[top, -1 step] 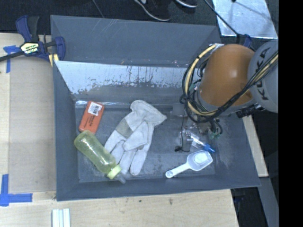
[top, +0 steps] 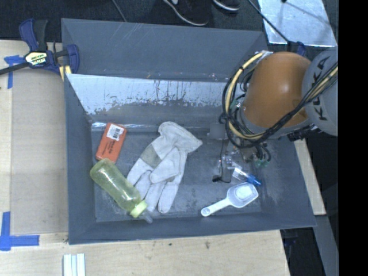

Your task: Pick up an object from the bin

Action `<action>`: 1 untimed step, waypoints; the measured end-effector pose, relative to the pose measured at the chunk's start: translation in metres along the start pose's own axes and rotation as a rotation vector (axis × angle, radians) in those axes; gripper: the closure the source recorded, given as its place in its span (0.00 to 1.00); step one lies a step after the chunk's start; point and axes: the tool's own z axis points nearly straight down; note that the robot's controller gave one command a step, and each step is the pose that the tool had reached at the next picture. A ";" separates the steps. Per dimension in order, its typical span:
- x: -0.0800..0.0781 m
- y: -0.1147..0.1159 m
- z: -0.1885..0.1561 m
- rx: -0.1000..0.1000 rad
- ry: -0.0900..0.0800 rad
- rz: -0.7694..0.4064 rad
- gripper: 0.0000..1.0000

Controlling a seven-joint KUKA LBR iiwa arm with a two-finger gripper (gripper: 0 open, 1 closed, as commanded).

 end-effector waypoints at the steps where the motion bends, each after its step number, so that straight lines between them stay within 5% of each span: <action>1: -0.030 0.044 0.053 0.000 -0.008 -0.004 0.00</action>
Offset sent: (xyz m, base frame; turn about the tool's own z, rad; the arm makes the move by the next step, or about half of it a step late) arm 0.0242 0.0516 -0.0959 0.0299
